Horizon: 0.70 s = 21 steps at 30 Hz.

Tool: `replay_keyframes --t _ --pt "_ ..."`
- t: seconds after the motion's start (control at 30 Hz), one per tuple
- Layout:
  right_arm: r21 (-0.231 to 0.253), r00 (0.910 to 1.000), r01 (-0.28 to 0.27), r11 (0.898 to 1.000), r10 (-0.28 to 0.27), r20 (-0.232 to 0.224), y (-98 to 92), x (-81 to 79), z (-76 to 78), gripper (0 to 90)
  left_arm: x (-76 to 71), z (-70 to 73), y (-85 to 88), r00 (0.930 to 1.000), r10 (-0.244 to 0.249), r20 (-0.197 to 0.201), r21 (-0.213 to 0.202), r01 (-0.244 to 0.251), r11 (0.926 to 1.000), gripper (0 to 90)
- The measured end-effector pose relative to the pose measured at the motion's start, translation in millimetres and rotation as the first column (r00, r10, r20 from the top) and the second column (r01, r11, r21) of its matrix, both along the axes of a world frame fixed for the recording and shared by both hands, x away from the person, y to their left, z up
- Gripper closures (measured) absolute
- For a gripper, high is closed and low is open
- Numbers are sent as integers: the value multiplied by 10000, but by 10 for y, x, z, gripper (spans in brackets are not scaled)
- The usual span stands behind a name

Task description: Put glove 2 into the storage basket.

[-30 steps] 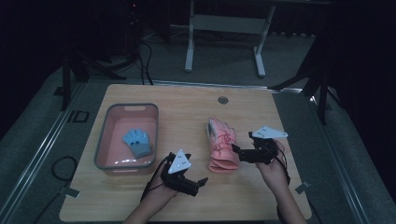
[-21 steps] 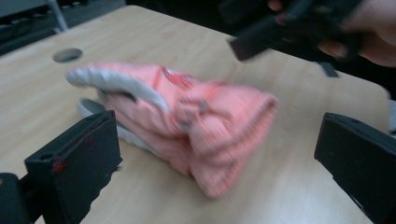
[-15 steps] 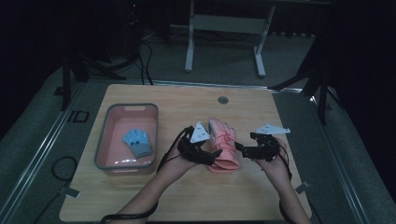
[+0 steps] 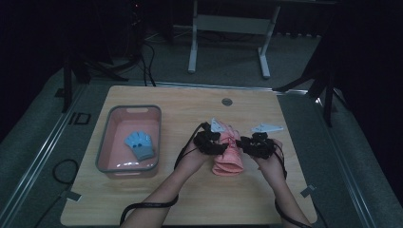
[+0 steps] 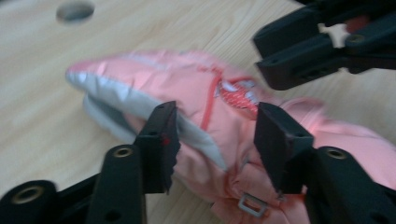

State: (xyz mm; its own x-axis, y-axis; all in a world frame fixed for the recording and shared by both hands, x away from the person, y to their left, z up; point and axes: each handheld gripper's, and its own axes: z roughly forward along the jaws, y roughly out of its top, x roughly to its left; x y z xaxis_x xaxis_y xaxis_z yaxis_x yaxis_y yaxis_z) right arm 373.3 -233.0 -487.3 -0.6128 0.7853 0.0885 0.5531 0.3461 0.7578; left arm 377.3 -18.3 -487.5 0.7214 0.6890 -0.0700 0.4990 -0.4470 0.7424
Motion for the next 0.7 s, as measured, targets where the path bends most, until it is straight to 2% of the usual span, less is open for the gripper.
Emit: replay_keyframes --t 0.1,0.13,0.2,0.3,0.4,0.43,0.47,0.5,0.53,0.57,0.6,0.67,0.7 --pt "172 9991 40 9998 -32 -427 -7 21 -109 567 33 -113 22 9971 571 -498 109 -566 9983 412" --pt "239 9985 97 9997 -84 -544 -10 28 -141 543 47 -159 25 9947 621 -825 46 -619 9981 376" --pt "163 9957 217 9996 -202 -905 -13 58 -206 496 73 -244 37 9882 674 -1373 -193 -707 9973 368" --pt "405 9881 370 9985 -305 -1507 -26 123 -304 474 126 -349 59 9754 751 -2074 -568 -887 9944 344" --pt "747 9722 597 9954 -410 -2304 -46 200 -392 455 168 -436 89 9621 680 -2642 -1045 -986 9896 344" --pt "747 9722 597 9954 -410 -2304 -46 200 -392 455 168 -436 89 9621 680 -2642 -1045 -986 9896 345" --pt "841 9674 682 9941 -453 -2493 -52 219 -409 456 183 -468 108 9568 509 -2863 -1318 -919 9870 345" --pt "1103 9547 818 9905 -461 -2940 -62 254 -432 457 191 -482 113 9528 444 -3004 -1460 -919 9850 398" --pt "1214 9484 843 9890 -423 -3143 -65 275 -451 458 201 -492 123 9518 362 -3047 -1488 -851 9852 405" --pt "1377 9418 884 9865 -378 -3340 -72 295 -469 467 208 -503 128 9490 276 -3140 -1678 -841 9822 423" --pt "1535 9372 872 9843 -288 -3477 -81 308 -481 479 217 -511 139 9471 199 -3204 -1770 -805 9809 447" --pt "1748 9339 872 9807 -194 -3571 -94 320 -501 487 239 -532 157 9399 105 -3414 -1970 -825 9769 449" --pt "1894 9283 933 9775 -166 -3714 -102 327 -509 509 245 -538 161 9388 27 -3445 -2029 -773 9761 460"
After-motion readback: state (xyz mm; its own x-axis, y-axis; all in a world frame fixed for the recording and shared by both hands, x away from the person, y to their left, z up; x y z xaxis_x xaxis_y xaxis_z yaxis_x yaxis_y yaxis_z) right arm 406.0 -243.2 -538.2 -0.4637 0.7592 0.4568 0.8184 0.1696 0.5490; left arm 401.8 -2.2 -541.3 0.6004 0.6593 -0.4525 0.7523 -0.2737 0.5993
